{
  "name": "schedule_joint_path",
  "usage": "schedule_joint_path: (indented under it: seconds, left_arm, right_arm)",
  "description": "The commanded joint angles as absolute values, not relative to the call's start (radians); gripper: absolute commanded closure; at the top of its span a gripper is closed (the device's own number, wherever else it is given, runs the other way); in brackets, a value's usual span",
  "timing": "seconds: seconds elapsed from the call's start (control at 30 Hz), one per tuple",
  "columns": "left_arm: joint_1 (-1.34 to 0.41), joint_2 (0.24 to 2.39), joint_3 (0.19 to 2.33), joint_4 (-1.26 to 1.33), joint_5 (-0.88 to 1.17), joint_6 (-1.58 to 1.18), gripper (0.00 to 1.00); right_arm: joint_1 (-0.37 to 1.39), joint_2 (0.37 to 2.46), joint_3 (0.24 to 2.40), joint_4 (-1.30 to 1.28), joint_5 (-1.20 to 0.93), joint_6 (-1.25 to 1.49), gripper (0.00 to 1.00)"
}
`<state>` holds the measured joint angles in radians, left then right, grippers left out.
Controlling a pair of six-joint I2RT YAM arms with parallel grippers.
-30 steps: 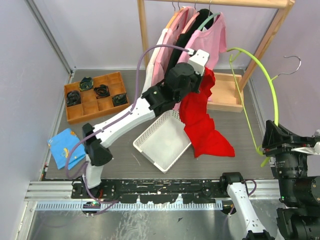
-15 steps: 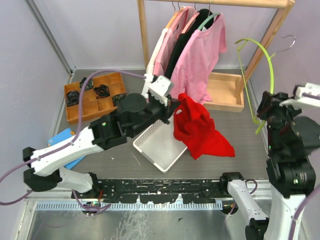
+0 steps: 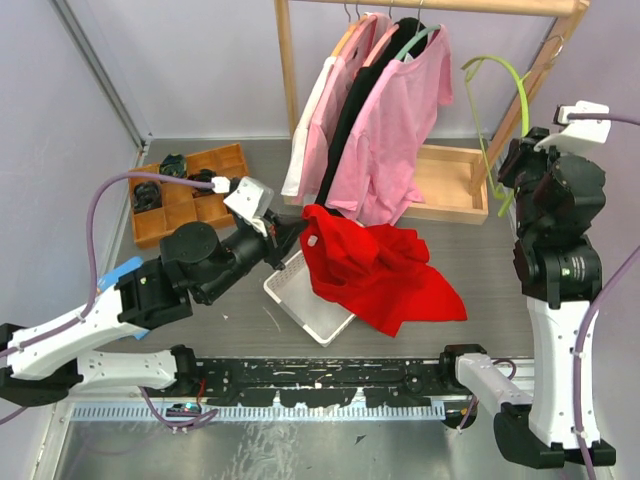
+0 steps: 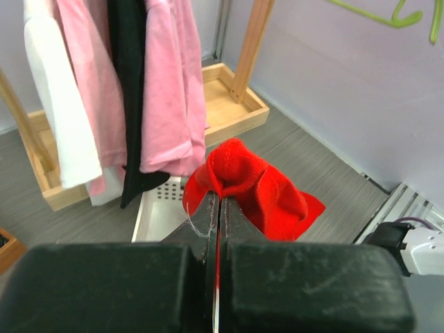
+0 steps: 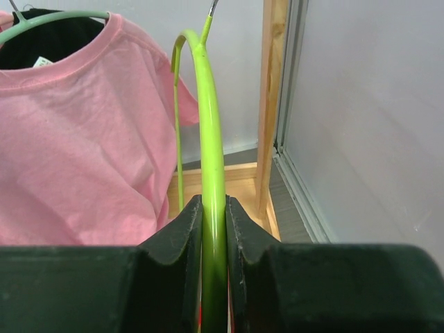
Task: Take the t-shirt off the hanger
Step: Place the hanger on the clothesline.
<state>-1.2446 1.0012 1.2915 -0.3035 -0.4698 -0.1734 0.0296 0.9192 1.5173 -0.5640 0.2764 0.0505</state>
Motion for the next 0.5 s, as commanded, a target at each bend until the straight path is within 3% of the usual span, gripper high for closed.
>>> schedule_joint_path:
  seconds: [0.0, 0.47]
  left_arm:
    - [-1.246, 0.941, 1.204, -0.214, -0.518, -0.193, 1.00]
    - [-1.246, 0.841, 1.084, -0.127, -0.486, -0.211, 1.00]
  right_arm:
    - [0.026, 0.935, 1.552, -0.365, 0.255, 0.049, 0.99]
    - [0.026, 1.071, 1.596, -0.240, 0.230, 0.038, 0.99]
